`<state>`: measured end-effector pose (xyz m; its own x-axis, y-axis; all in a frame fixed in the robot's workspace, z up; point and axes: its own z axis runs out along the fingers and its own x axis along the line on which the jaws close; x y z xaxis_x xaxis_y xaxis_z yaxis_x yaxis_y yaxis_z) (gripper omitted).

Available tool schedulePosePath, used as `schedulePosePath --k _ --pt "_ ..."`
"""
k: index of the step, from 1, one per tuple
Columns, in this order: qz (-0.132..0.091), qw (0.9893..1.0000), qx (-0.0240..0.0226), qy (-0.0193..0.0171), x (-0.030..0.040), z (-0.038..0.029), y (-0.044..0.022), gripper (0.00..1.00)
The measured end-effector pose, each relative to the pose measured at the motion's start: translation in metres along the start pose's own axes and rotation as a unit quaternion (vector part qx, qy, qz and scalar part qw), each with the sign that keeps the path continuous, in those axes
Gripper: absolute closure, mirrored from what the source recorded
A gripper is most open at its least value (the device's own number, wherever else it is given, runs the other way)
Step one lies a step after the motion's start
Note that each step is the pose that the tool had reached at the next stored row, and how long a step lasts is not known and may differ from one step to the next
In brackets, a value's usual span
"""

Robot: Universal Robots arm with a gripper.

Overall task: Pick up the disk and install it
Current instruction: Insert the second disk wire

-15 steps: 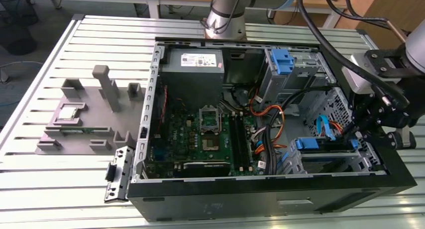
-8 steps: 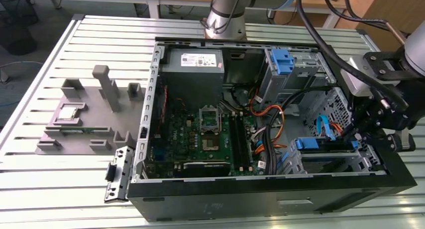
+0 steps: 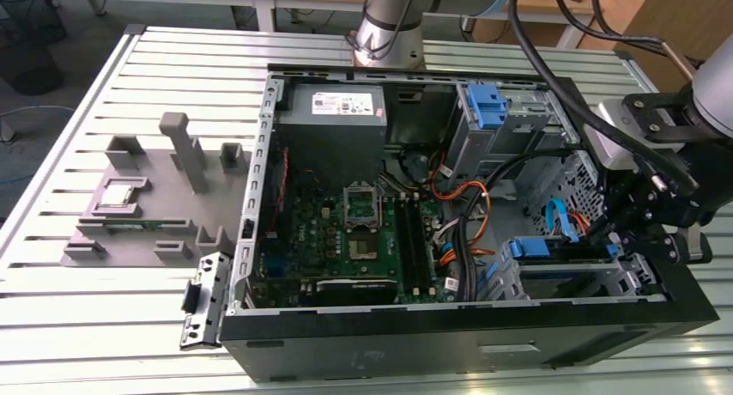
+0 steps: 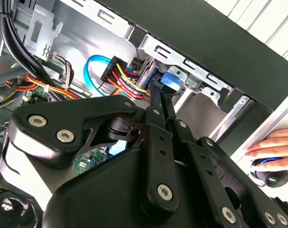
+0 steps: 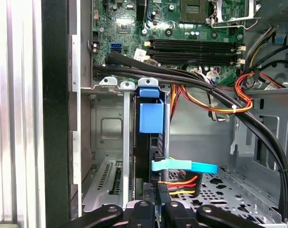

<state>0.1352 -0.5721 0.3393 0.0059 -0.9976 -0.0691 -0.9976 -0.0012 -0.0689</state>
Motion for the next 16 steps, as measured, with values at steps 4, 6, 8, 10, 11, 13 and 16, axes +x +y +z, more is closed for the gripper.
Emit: schedulePosePath --k 4,6,8,10,11,13,16 --pt "0.0 1.0 0.0 -0.0001 0.0 0.0001 0.0012 0.84" --pt "0.0 1.0 0.0 0.0 0.0 0.0 0.0013 0.84" --pt "0.0 1.0 0.0 0.0 0.0 0.0 0.0014 0.84" --pt "0.0 1.0 0.0001 -0.0001 -0.0001 -0.0004 0.0014 0.84" --pt "0.0 1.0 0.0001 0.0 -0.0001 -0.0005 0.0014 0.84" --pt "0.0 1.0 0.0002 0.0012 -0.0001 -0.0012 0.0013 0.84" --pt "0.0 1.0 0.0007 0.0028 -0.0003 -0.0025 0.0013 0.84"
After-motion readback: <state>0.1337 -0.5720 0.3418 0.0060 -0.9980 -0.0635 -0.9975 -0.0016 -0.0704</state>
